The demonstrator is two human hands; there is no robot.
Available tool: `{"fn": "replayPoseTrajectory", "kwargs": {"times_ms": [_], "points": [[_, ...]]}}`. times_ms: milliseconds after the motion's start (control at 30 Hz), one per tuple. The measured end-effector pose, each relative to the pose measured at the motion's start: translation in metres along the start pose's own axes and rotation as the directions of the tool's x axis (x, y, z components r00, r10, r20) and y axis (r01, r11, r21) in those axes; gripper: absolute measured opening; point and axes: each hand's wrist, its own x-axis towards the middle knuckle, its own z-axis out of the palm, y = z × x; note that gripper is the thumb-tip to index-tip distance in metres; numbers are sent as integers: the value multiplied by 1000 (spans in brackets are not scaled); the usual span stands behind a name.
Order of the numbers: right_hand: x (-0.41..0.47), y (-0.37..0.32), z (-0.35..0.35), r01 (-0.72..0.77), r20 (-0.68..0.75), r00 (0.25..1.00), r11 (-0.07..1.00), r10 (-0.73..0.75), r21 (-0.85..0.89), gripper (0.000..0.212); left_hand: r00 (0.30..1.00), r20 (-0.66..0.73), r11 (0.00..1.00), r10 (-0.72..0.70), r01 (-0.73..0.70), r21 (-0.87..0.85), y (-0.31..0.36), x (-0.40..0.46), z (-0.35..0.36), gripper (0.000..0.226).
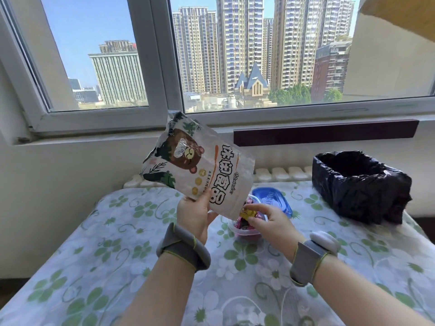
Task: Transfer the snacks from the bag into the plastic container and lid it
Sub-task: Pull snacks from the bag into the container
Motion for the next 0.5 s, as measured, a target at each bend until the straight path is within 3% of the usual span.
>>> {"fn": "replayPoseTrajectory", "kwargs": {"times_ms": [233, 500], "points": [[2, 2, 2, -10, -16, 1000, 998, 9, -64, 36, 1000, -1, 999, -2, 2, -45, -5, 1, -2, 25], [-1, -5, -1, 52, -118, 992, 997, -44, 60, 31, 998, 52, 999, -28, 29, -18, -12, 0, 0, 25]]}}
